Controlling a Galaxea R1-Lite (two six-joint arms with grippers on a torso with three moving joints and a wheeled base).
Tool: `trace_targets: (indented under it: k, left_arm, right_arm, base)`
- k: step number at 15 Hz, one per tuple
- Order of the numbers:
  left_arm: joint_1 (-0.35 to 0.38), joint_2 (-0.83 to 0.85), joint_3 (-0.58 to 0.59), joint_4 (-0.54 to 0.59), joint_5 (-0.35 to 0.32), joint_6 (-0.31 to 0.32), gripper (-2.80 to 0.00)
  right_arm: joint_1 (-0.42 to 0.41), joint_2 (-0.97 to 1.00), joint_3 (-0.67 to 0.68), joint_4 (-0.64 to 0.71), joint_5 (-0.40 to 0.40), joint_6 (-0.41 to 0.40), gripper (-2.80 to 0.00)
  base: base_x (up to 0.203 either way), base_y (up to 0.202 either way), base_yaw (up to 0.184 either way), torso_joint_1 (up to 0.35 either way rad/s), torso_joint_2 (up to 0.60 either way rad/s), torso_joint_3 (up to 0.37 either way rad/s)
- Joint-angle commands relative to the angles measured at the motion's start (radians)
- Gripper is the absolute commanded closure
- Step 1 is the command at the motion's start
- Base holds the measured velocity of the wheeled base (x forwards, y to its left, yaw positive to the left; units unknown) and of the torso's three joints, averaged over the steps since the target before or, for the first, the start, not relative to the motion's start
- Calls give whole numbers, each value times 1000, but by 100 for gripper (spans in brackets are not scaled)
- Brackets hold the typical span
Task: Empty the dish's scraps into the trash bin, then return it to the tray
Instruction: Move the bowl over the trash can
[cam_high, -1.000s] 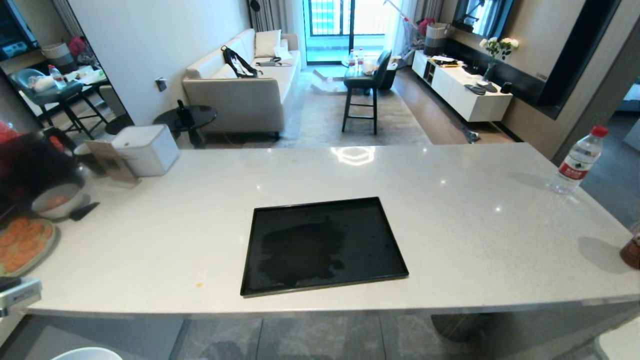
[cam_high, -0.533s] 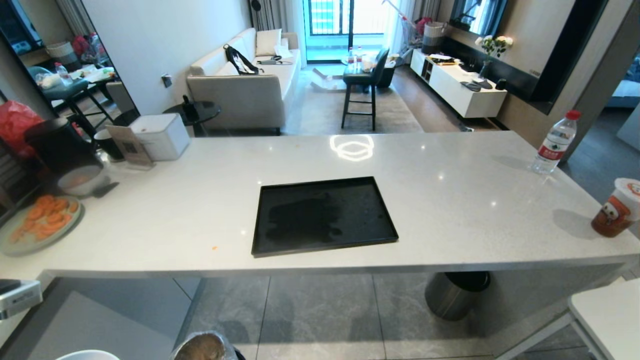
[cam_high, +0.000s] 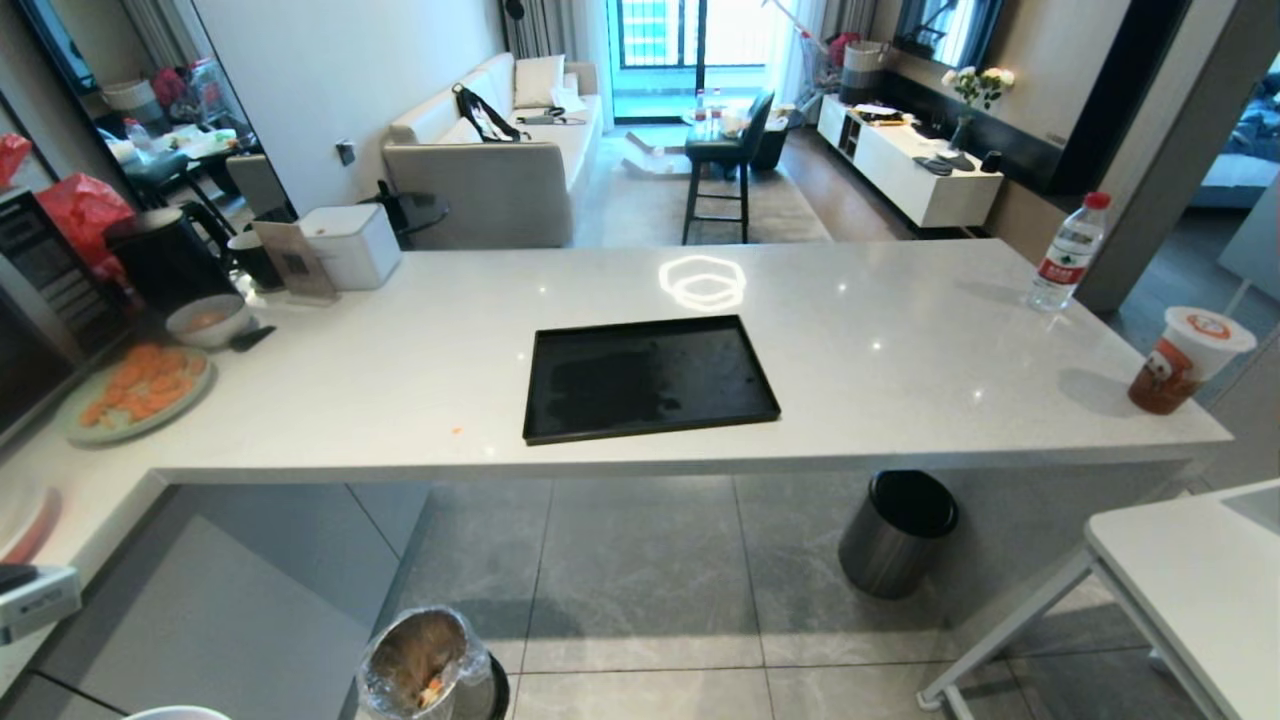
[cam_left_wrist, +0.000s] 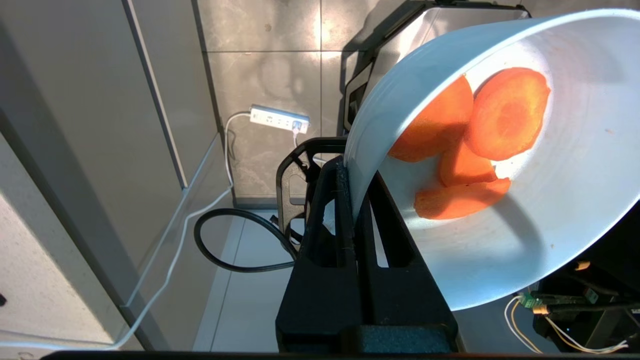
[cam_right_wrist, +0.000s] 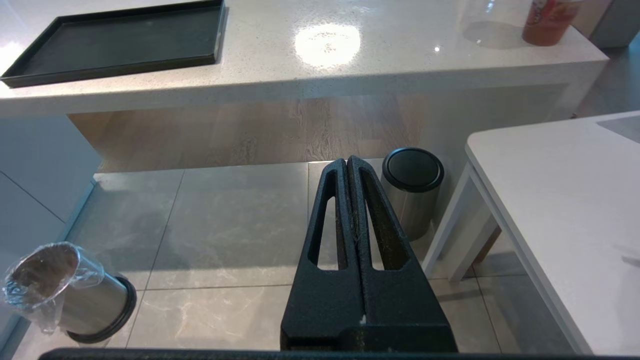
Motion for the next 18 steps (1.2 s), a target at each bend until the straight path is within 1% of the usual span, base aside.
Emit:
trace_targets:
  k: [1, 18]
  left_arm:
    - [0, -3, 0, 10, 0, 2, 0]
    - [-9, -56, 4, 14, 0, 9, 0]
  right_arm:
    - [0, 0, -1, 0, 0, 0, 0]
    - [0, 0, 0, 0, 0, 0, 0]
  base:
    - [-143, 0, 2, -1, 5, 4]
    - [0, 0, 0, 0, 0, 0]
